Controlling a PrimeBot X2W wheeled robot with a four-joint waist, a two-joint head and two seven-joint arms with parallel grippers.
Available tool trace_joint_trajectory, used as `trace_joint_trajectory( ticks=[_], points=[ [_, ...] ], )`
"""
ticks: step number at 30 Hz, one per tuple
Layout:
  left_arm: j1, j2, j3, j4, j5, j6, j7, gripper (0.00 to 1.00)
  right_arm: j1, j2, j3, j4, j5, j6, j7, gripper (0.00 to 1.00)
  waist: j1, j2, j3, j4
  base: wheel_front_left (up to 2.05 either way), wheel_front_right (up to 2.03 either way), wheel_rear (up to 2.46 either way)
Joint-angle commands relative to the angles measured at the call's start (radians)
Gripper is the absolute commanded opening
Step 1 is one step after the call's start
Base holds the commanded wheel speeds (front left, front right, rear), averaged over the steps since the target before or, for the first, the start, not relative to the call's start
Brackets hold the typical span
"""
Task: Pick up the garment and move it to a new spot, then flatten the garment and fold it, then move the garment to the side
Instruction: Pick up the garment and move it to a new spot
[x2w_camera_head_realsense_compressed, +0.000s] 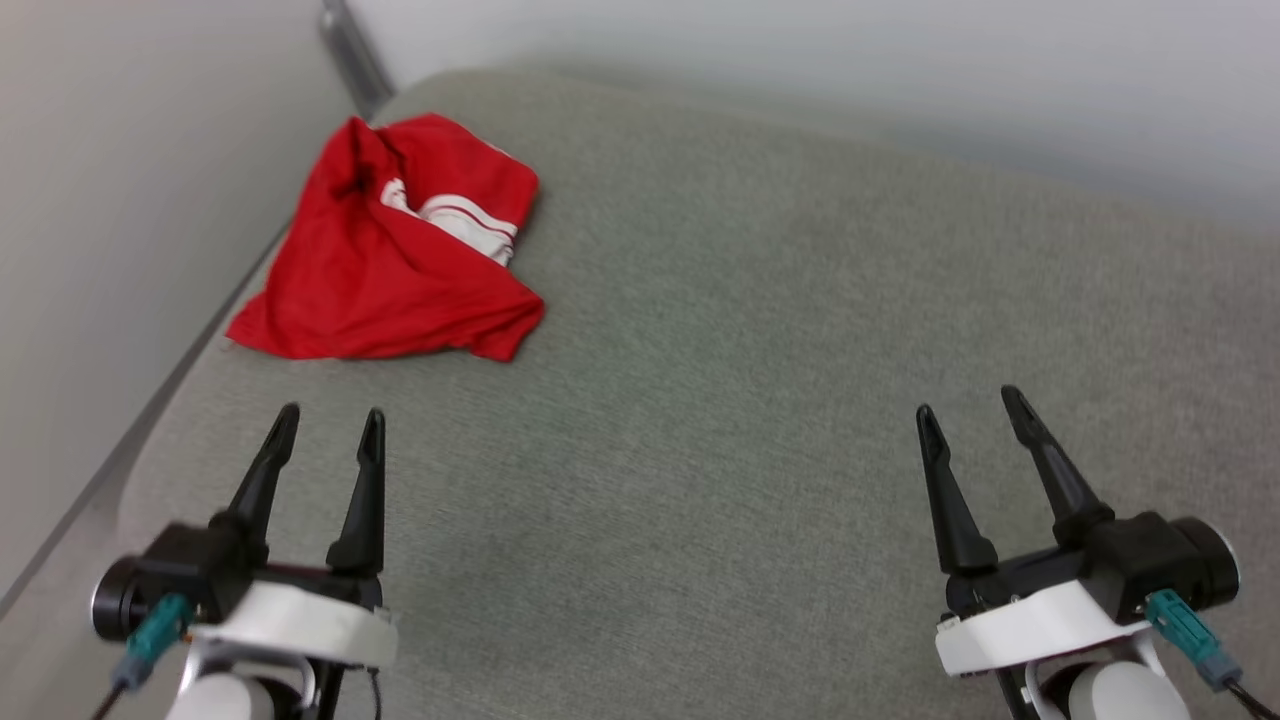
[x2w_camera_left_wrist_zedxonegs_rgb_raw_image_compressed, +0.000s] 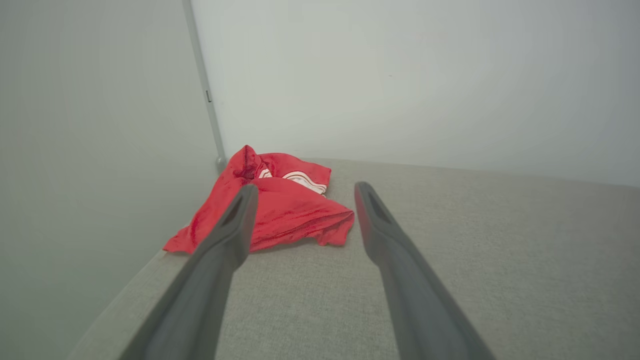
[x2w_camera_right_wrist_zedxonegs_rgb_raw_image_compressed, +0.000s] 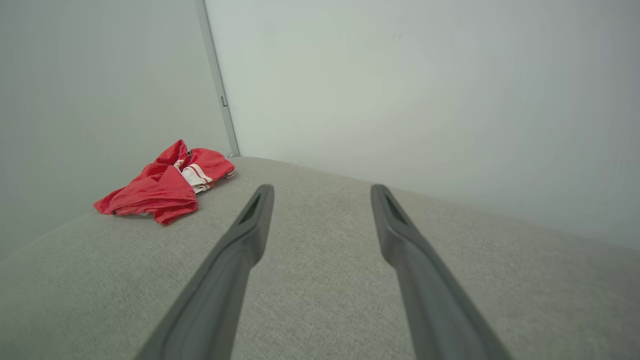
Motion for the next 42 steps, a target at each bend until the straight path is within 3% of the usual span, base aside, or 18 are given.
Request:
trace_joint_trajectory(
  ticks=[1,6,13,18,22,25,33,34,35,36,37,42],
  points=[
    [-0.054,0.031,-0.023,0.040,-0.041,0.002,-0.002,1.00,-0.026,-0.001,-0.004,-0.015,-0.023,0.000,-0.002,1.00,0.0000,0.0000,0.110,-0.049,0.00,0.00,0.00],
    [-0.241,0.199,-0.148,0.198,-0.199,0.002,0.021,1.00,-0.056,-0.001,-0.015,-0.039,-0.069,0.000,-0.002,1.00,0.0000,0.0000,0.205,-0.086,0.00,0.00,0.00],
    [-0.489,0.465,-0.297,0.264,-0.474,0.002,0.181,1.00,-0.106,-0.001,-0.047,-0.073,-0.114,0.000,-0.002,1.00,0.0000,0.0000,0.320,-0.147,0.00,0.00,0.00],
    [-0.617,0.610,-0.385,0.305,-0.679,0.002,0.345,1.00,-0.125,-0.001,-0.070,-0.094,-0.126,0.000,-0.002,1.00,0.0000,0.0000,0.377,-0.181,0.00,0.00,0.00],
    [-0.678,0.686,-0.437,0.337,-0.868,0.002,0.548,1.00,-0.134,-0.001,-0.076,-0.104,-0.123,0.000,-0.002,1.00,0.0000,0.0000,0.409,-0.207,0.00,0.00,0.00],
    [-0.712,0.729,-0.466,0.363,-0.951,0.002,0.659,1.00,-0.141,-0.001,-0.078,-0.106,-0.115,0.000,-0.002,1.00,0.0000,0.0000,0.428,-0.222,0.00,0.00,0.00],
    [-0.742,0.753,-0.533,0.418,-1.051,0.002,0.784,1.00,-0.154,-0.001,-0.077,-0.106,-0.108,0.000,-0.002,1.00,0.0000,0.0000,0.465,-0.253,0.00,0.00,0.00],
    [-0.738,0.753,-0.548,0.422,-1.062,0.002,0.804,0.96,-0.155,-0.001,-0.078,-0.107,-0.108,0.000,-0.001,1.00,0.0000,0.0000,0.469,-0.255,0.00,0.00,0.00],
    [-0.733,0.751,-0.566,0.426,-1.072,0.002,0.823,0.54,-0.154,-0.001,-0.081,-0.107,-0.107,0.000,-0.001,1.00,0.0000,0.0000,0.471,-0.257,0.00,0.00,0.00],
    [-0.727,0.747,-0.580,0.429,-1.081,0.002,0.833,0.18,-0.152,-0.001,-0.082,-0.107,-0.107,0.000,-0.001,1.00,0.0000,0.0000,0.471,-0.259,0.00,0.00,0.00],
    [-0.721,0.743,-0.592,0.429,-1.089,0.002,0.837,0.00,-0.151,-0.001,-0.085,-0.104,-0.106,-0.001,-0.001,1.00,0.0000,0.0000,0.469,-0.260,0.00,0.00,0.00],
    [-0.704,0.750,-0.613,0.403,-1.117,0.000,0.789,0.00,-0.143,-0.001,-0.082,-0.085,-0.105,0.000,-0.001,1.00,0.0000,0.0000,0.427,-0.260,0.00,0.00,0.00]
  ],
)
